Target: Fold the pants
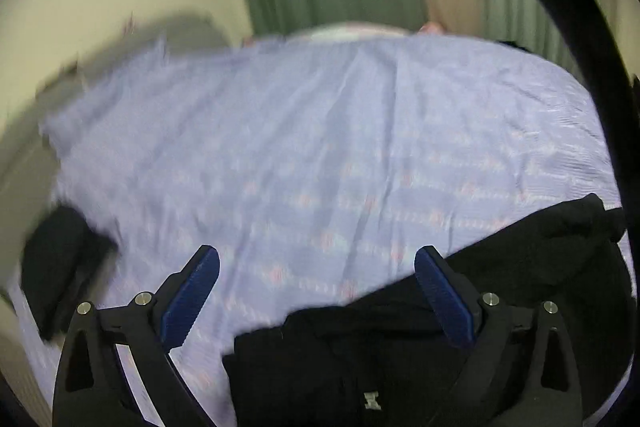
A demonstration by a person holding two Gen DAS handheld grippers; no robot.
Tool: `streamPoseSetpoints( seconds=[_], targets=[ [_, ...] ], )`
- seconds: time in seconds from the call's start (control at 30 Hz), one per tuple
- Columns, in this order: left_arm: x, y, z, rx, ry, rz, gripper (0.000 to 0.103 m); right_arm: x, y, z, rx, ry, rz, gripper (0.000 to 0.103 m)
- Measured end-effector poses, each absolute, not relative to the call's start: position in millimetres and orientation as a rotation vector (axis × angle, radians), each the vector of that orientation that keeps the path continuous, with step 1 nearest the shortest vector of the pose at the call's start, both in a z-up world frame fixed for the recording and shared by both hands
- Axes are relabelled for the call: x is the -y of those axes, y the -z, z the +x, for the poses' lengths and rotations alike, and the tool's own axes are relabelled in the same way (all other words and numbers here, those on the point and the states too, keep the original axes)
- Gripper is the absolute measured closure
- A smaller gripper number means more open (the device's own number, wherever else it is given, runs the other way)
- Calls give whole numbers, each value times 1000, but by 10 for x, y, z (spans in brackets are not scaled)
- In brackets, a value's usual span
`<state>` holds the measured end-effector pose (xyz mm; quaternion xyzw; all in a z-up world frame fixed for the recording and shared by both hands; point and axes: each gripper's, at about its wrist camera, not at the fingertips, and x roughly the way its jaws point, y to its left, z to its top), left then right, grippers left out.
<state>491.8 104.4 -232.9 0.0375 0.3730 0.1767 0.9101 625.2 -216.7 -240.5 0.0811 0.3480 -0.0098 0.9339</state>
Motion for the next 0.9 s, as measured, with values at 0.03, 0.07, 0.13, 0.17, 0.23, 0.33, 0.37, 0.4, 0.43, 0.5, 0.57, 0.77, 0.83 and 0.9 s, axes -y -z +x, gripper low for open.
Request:
streamPoseSetpoints(
  seconds=[0.03, 0.07, 0.13, 0.17, 0.23, 0.33, 0.37, 0.4, 0.43, 0.5, 0.57, 0.77, 0.83, 0.9],
  targets=[
    [-1006, 2337, 4950, -774, -350, 96, 3, 2168, 2431, 6337, -729, 15, 144, 35],
    [-958, 2377, 5001, -794, -331, 111, 3, 2164, 2515, 6472, -770, -20, 135, 37],
    [-921, 2477, 5072, -831, -297, 103, 4, 2169, 2684, 6671, -856, -81, 143, 45],
    [-910, 2525, 5102, -846, -282, 92, 4, 2162, 2784, 6764, -898, -97, 149, 50],
    [-860, 2638, 5147, -890, -249, 72, 4, 2168, 2972, 6899, -973, -111, 162, 51],
    [-789, 2723, 5195, -932, -222, 43, 4, 2144, 3218, 6970, -1059, -118, 166, 59],
    [-779, 2758, 5196, -941, -218, 38, 4, 2140, 3286, 6982, -1098, -134, 177, 68],
    [-785, 2784, 5190, -950, -221, 33, 5, 2139, 3308, 6988, -1124, -150, 187, 74],
    [-790, 2806, 5190, -951, -220, 29, 5, 2127, 3315, 6989, -1148, -176, 202, 84],
    [-781, 2836, 5176, -952, -218, 16, 5, 2076, 3235, 7005, -1140, -247, 226, 84],
    [-781, 2865, 5209, -955, -216, 11, 5, 1978, 3116, 7124, -1098, -289, 224, 84],
    [-794, 2843, 5390, -936, -223, -5, 5, 1844, 2835, 7462, -935, -79, 35, 57],
    [-794, 2807, 5433, -936, -206, -21, 5, 1892, 2750, 7476, -924, -24, 2, 44],
    [-795, 2760, 5412, -919, -183, -34, 5, 1924, 2626, 7354, -883, -63, 6, 44]
  ],
)
